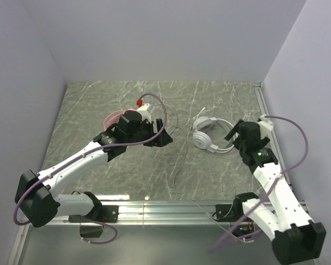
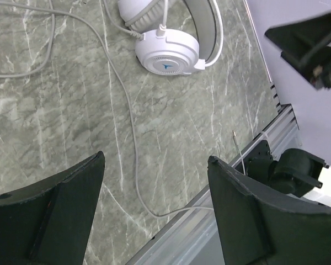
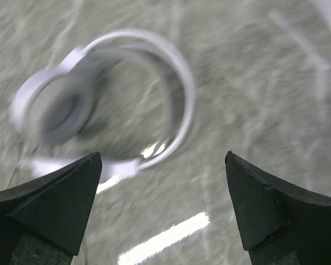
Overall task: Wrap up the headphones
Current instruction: Grab headphones with the left arm
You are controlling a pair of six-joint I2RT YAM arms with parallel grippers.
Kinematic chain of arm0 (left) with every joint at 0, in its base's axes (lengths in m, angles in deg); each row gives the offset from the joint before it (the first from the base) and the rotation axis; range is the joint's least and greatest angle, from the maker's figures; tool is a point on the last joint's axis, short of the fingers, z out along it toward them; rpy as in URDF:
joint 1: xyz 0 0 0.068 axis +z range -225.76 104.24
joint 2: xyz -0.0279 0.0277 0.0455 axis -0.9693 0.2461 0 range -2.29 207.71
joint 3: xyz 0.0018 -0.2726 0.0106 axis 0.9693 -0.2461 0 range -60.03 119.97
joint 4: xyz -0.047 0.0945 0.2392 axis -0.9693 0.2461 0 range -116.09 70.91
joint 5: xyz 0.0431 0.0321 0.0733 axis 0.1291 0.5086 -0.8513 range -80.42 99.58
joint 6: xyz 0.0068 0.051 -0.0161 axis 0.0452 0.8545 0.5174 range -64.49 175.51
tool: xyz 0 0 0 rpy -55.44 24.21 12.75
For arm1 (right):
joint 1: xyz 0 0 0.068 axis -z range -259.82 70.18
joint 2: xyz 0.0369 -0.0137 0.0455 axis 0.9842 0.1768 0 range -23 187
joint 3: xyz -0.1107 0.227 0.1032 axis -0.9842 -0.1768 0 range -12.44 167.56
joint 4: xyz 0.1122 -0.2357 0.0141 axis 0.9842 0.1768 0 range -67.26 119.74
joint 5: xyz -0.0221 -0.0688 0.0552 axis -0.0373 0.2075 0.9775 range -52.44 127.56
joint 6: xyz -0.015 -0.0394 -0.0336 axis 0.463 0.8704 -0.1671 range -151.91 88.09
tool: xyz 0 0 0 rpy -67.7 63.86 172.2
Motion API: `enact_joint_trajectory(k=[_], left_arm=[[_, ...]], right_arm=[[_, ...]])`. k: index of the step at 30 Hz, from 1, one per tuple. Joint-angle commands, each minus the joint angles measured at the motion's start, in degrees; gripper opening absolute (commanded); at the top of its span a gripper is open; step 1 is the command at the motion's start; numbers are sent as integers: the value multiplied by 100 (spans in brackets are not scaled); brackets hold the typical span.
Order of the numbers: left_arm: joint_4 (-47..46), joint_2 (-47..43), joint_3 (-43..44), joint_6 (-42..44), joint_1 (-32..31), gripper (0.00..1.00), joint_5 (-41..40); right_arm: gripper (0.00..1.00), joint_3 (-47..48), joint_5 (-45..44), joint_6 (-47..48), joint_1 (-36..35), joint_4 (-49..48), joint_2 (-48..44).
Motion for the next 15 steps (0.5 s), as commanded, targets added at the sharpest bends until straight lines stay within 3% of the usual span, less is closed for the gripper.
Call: enact_joint_trajectory(k=[1, 8, 14, 15], left_arm=[[-58, -164, 28, 93, -86, 80, -72], [38, 1091, 1169, 489, -884, 81, -475], [1065, 3085, 3233, 937, -1598, 87, -1327], [1311, 3628, 3880, 894, -1642, 95, -1494]], right_arm=[[100, 98, 671, 532, 1092, -293, 186], [95, -78, 1255, 384, 1821, -750, 802], [97, -280, 1679, 155, 2630, -891, 504], [98, -289, 1801, 120, 2728, -883, 425]])
